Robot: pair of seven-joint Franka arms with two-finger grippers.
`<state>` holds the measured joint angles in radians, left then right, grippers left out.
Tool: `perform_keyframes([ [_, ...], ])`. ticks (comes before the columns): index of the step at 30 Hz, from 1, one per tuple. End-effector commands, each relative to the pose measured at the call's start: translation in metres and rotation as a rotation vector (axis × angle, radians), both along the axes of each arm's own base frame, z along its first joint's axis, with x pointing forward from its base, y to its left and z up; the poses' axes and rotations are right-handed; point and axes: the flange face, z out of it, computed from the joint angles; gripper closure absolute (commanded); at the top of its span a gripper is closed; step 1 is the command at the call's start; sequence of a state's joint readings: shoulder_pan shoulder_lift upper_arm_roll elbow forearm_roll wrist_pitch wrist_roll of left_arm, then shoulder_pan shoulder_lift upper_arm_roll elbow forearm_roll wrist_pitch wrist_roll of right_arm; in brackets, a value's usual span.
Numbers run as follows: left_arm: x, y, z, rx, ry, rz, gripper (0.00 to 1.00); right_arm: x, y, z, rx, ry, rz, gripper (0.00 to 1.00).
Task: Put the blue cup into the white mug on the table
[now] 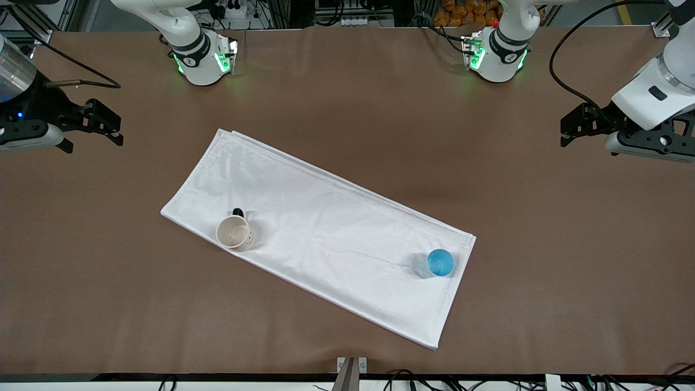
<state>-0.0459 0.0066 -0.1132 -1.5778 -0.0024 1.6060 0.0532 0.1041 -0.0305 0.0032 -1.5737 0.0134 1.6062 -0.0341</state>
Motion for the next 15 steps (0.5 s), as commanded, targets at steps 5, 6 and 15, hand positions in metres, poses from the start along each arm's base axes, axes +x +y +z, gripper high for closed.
perform_keyframes([
  [5,0.002,-0.003,0.005,0.021,0.004,0.007,0.00,-0.017,-0.008,0.010,0.013,-0.011,-0.009,0.00],
  [6,0.004,-0.004,0.000,0.022,0.012,0.007,0.00,-0.017,-0.009,0.009,0.013,-0.010,-0.012,0.00],
  [15,0.017,-0.012,-0.027,0.040,0.052,-0.010,0.00,-0.018,-0.012,0.010,0.014,-0.011,-0.021,0.00],
])
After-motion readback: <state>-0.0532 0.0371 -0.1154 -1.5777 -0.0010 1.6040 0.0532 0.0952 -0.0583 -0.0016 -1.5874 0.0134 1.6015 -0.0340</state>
